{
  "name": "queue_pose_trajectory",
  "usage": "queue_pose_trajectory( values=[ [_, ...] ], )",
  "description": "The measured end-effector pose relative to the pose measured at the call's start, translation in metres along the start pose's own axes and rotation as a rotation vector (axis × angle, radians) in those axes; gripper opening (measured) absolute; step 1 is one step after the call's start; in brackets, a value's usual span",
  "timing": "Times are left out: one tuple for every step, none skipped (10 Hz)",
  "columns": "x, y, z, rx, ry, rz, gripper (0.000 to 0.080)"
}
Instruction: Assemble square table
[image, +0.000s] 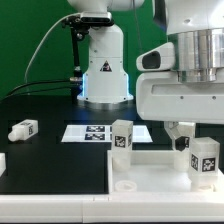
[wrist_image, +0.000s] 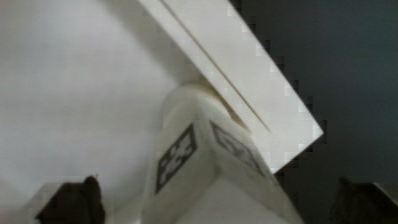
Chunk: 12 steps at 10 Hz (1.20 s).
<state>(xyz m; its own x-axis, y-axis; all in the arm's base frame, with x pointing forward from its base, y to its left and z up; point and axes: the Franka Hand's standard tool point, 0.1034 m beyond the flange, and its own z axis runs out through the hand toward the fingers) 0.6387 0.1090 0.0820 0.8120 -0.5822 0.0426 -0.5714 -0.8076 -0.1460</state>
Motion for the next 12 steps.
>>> queue_pose_trajectory(
  values=[
    [0.0003,0.0005,0.0001,-0.001,0.0,-0.079,0.0646],
    [0.0001,-0.0005,-0.0003,-0.006,0.006,-0.2,0.0649],
    [-0.0018,-0.0071,-0.0015,-0.021,0.027,-0.423,0.0649],
    [-0.0039,-0.0084,-0.0002,-0.026,0.024,-0.593,0.0649],
    [-0.0028,-0.0072,0.0,-0.026,0.024,-0.567,0.0619],
    [-0.0029,-0.0072,0.0001,-0.027,0.025,-0.544,0.0619],
    [-0.003,-0.0071,0.0003,-0.026,0.025,-0.505,0.0485],
    [-0.003,-0.0069,0.0006,-0.026,0.025,-0.446,0.0318],
    [-0.0015,-0.0043,0.0009,-0.028,0.026,-0.385,0.0318],
    [-0.0012,-0.0034,0.0012,-0.028,0.031,-0.273,0.029],
    [-0.002,-0.0026,0.0016,-0.028,0.048,-0.146,0.029],
    [-0.0031,-0.0024,0.0015,-0.036,0.049,-0.017,0.029]
  ],
)
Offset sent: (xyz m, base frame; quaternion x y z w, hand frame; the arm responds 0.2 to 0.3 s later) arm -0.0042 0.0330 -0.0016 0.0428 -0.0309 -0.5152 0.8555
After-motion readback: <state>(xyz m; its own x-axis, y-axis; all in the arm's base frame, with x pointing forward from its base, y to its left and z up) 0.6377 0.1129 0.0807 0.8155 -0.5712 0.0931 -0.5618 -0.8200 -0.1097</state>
